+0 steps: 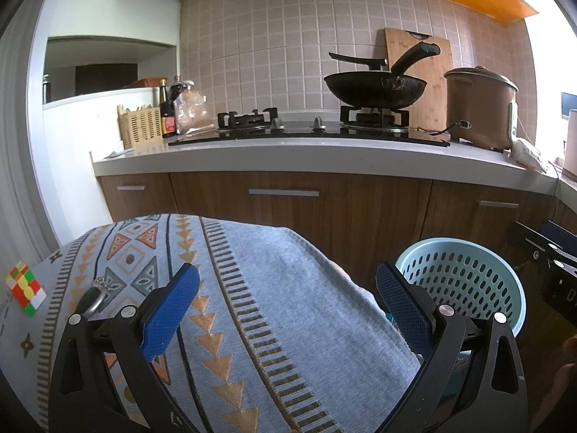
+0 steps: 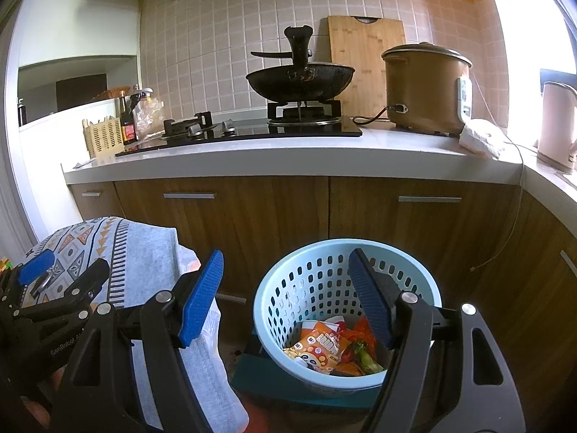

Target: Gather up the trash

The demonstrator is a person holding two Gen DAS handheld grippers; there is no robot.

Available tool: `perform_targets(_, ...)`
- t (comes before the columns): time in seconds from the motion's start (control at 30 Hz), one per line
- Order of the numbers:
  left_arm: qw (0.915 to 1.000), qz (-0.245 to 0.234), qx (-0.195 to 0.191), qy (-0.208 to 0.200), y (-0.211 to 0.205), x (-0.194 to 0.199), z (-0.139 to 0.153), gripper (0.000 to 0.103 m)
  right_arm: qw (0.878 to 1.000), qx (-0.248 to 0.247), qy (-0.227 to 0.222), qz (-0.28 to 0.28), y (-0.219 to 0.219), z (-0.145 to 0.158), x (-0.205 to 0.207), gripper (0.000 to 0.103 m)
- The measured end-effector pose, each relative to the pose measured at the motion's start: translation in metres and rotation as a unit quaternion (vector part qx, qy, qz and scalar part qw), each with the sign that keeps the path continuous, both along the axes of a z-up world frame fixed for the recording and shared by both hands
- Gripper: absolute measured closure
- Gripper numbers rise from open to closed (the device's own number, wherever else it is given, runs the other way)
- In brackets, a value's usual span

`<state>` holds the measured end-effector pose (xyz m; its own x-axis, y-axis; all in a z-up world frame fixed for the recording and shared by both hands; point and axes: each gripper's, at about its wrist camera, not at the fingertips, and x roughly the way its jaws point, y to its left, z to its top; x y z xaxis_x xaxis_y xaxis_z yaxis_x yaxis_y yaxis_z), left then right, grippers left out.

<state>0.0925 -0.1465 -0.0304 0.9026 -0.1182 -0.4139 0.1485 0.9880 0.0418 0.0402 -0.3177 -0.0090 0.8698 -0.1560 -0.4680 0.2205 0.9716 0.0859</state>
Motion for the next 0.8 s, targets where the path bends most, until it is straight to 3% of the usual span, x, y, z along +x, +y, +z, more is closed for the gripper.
perform_targets(0.8,0.9999,0.008,0.011,-0.004,0.0033,-0.0006,-0.0018,0.008,1.0,0.0,0.005,0.0,-0.0021,-0.0024,0.0026,0.035)
